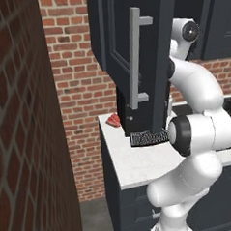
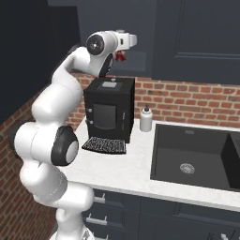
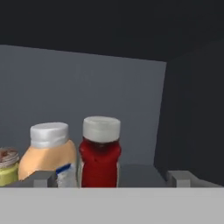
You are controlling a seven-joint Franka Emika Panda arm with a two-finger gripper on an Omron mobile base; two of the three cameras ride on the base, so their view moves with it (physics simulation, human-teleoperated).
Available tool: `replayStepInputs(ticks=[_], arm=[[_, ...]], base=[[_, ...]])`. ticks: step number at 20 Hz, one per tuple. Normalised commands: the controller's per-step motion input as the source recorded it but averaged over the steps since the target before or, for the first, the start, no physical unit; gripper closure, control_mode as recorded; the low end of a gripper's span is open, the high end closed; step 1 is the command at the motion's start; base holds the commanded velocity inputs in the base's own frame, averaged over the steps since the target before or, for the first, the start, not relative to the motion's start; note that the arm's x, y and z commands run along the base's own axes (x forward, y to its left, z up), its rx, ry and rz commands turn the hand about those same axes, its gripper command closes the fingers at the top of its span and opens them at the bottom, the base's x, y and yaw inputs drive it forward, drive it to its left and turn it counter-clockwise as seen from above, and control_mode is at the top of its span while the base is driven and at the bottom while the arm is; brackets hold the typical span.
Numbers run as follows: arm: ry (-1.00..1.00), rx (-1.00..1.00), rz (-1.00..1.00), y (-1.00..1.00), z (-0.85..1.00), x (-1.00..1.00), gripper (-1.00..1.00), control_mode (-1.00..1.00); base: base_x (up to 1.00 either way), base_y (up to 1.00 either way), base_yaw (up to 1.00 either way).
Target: Put the shaker and condiment bottle from the counter next to their counterparts in the cabinet.
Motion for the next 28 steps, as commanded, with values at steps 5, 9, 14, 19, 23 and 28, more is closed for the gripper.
replayStepInputs(ticks=[5,9,14,19,23,28], arm=[[-0.06,0.00,0.04,-0.16,0.00,-0.90,-1.00,-1.00],[-0.01,0.00,0.06,-0.07,-0.03,-0.99,-1.00,-1.00],[-0.01,0.00,0.07,-0.03,-0.13,-1.00,-1.00,-1.00],[-0.01,-0.02,0.09,-0.13,-0.23,-1.00,-1.00,-1.00],[-0.06,-0.05,0.13,-0.23,-0.23,-1.00,-1.00,-1.00],[0.00,-0.01,0.29,-0.35,-0.38,-1.00,-1.00,-1.00]], base=[[0.00,0.00,0.00],[0.00,0.00,0.00],[0.00,0.00,0.00],[0.00,0.00,0.00],[0.00,0.00,0.00],[0.00,0.00,0.00]])
